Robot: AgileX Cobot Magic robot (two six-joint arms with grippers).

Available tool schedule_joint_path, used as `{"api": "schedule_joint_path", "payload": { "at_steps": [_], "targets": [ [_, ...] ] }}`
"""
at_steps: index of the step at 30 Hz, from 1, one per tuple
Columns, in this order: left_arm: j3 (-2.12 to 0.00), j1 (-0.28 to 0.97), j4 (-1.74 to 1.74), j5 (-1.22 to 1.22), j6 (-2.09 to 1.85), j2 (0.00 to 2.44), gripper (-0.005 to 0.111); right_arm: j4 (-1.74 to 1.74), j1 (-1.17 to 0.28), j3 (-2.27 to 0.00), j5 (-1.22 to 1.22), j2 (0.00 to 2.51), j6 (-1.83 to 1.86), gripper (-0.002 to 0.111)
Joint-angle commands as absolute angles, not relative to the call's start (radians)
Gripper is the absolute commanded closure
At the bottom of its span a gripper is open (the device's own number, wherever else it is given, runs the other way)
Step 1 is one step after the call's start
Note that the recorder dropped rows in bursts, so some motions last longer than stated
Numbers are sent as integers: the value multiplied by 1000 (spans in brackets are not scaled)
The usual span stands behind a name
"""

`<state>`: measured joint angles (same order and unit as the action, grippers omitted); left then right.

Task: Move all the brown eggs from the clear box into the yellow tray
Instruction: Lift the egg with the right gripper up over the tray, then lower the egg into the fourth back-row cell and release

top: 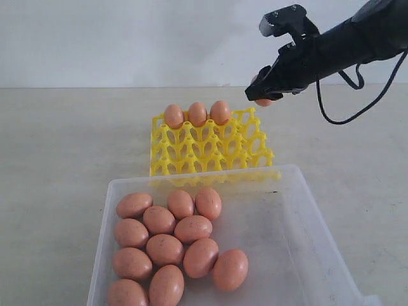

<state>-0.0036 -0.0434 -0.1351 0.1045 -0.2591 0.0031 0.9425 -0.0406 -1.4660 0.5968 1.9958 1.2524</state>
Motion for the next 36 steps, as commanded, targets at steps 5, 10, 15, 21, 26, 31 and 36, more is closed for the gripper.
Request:
{"api": "schedule_joint_path", "payload": {
  "at_steps": [5, 10, 15, 21, 26, 31, 36],
  "targets": [
    [0, -37, -138, 101, -262, 0, 103, 1604, 20, -1478, 661, 2036, 1691, 108],
    [0, -37, -138, 103, -262, 0, 103, 1744, 29, -1477, 914, 2162, 1835, 108],
    [0, -37, -138, 103, -262, 0, 103, 1744, 29, -1477, 825, 2235, 1990, 108],
    [0, -37, -138, 101, -262, 0, 103, 1744, 29, -1477, 665, 2239, 2052, 108],
    [0, -37, -138, 101, -262, 0, 103, 1744, 26, -1477, 665, 2246, 2096, 108],
    [0, -37, -138, 101, -262, 0, 103, 1744, 14, -1481, 646, 2246, 2131, 108],
    [0, -37, -138, 103, -262, 0, 103, 1744, -10, -1560, 577, 2287, 2126, 108]
  ]
}}
